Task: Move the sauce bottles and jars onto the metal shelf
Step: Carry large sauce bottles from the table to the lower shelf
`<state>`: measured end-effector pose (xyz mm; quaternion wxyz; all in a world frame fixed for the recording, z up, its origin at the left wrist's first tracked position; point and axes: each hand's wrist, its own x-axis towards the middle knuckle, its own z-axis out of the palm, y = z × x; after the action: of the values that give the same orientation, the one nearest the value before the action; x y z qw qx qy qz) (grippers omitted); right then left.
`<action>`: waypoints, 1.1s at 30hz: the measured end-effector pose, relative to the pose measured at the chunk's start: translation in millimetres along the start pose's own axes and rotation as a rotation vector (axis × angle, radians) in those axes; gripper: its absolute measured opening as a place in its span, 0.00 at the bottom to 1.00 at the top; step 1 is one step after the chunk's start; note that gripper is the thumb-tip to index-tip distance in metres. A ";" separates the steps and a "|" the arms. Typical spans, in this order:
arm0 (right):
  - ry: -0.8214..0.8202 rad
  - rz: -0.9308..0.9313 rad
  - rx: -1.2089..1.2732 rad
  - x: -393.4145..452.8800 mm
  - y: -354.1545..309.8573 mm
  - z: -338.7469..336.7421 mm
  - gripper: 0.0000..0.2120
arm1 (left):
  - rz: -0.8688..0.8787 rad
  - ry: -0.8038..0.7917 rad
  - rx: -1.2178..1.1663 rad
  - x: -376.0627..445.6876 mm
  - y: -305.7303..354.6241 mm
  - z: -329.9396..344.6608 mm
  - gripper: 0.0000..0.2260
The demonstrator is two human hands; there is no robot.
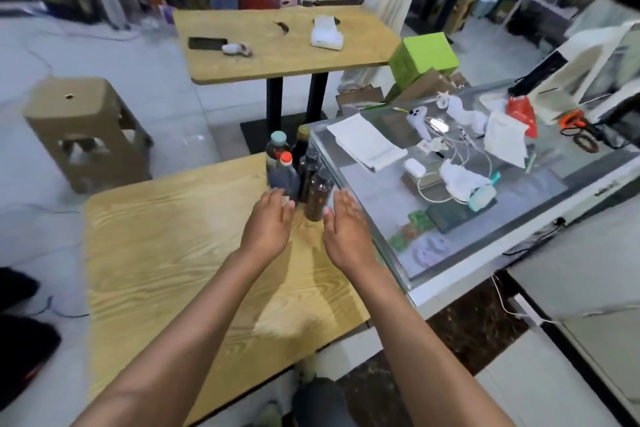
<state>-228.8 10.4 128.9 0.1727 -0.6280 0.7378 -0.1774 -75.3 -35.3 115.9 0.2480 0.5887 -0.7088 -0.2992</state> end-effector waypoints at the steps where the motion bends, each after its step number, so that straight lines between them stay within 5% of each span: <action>1: -0.011 0.014 0.024 10.7 1.6 3.2 0.26 | -0.038 -0.003 -0.026 11.1 -3.9 -0.1 0.18; 8: -0.069 0.169 0.226 87.3 15.8 27.3 0.26 | -0.219 -0.037 0.148 90.1 -18.9 11.6 0.15; 15: 0.009 0.215 0.216 149.5 30.5 50.1 0.19 | -0.430 -0.011 0.009 150.0 -31.4 29.4 0.21; 21: 0.039 0.154 0.165 163.7 47.8 57.4 0.13 | -0.380 -0.013 -0.299 165.5 -45.8 42.0 0.24; 33: 0.088 0.117 0.350 153.5 54.6 64.8 0.17 | -0.233 -0.017 -0.104 157.9 -51.8 61.6 0.24</action>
<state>-268.4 -136.0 41.0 0.2569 -0.5358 0.7378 -0.3202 -112.2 -189.0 35.7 0.2357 0.6507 -0.6214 -0.3673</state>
